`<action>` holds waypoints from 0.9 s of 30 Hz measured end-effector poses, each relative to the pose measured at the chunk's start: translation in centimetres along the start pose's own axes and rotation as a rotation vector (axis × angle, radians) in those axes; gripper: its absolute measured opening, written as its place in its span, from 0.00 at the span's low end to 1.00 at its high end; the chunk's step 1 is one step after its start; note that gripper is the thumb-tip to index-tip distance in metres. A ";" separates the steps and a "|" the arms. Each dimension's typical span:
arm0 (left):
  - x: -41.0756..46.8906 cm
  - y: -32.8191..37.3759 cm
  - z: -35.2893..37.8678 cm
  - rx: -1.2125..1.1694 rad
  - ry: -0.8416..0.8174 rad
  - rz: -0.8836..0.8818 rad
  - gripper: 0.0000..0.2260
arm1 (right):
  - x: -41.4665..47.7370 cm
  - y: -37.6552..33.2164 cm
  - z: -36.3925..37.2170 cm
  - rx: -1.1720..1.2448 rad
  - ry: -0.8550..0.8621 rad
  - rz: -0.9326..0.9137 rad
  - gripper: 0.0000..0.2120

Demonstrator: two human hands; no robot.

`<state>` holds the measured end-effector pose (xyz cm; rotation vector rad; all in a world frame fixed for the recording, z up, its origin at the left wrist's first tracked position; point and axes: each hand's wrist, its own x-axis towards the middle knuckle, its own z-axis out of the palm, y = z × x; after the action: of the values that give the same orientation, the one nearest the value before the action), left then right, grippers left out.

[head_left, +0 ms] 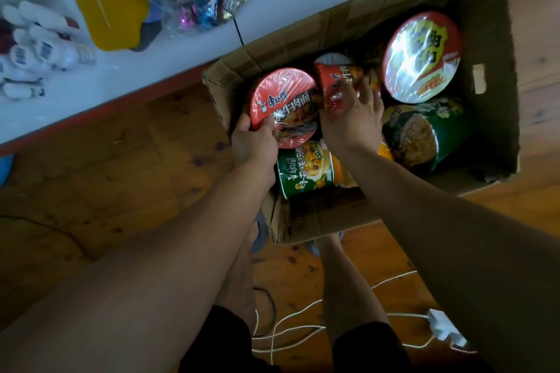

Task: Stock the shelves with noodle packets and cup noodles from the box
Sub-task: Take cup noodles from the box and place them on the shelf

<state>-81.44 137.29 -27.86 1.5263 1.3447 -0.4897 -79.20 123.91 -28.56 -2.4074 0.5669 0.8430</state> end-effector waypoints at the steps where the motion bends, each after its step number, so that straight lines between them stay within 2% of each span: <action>1: -0.4 0.2 -0.3 0.015 0.008 0.027 0.18 | -0.2 -0.1 0.0 0.034 -0.001 -0.022 0.28; 5: -2.0 1.1 -1.9 0.089 -0.014 0.132 0.17 | -2.1 -1.6 -0.6 0.215 -0.029 -0.094 0.25; 11: -4.6 3.6 -5.1 0.149 -0.143 0.140 0.13 | -5.3 -3.1 -3.7 0.575 -0.128 0.120 0.24; 16: -8.2 6.0 -8.6 0.190 -0.304 0.166 0.04 | -9.3 -4.1 -8.3 0.588 -0.145 0.119 0.23; 24: -16.1 11.1 -15.0 0.232 -0.436 0.269 0.07 | -19.7 -7.9 -15.3 0.658 -0.004 0.065 0.17; 27: -19.2 12.5 -18.2 0.224 -0.469 0.319 0.08 | -23.5 -9.6 -16.9 0.737 -0.011 0.042 0.15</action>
<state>-81.37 144.84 0.41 1.6394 0.6895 -0.7559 -83.45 126.21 1.52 -1.7196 0.7652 0.5313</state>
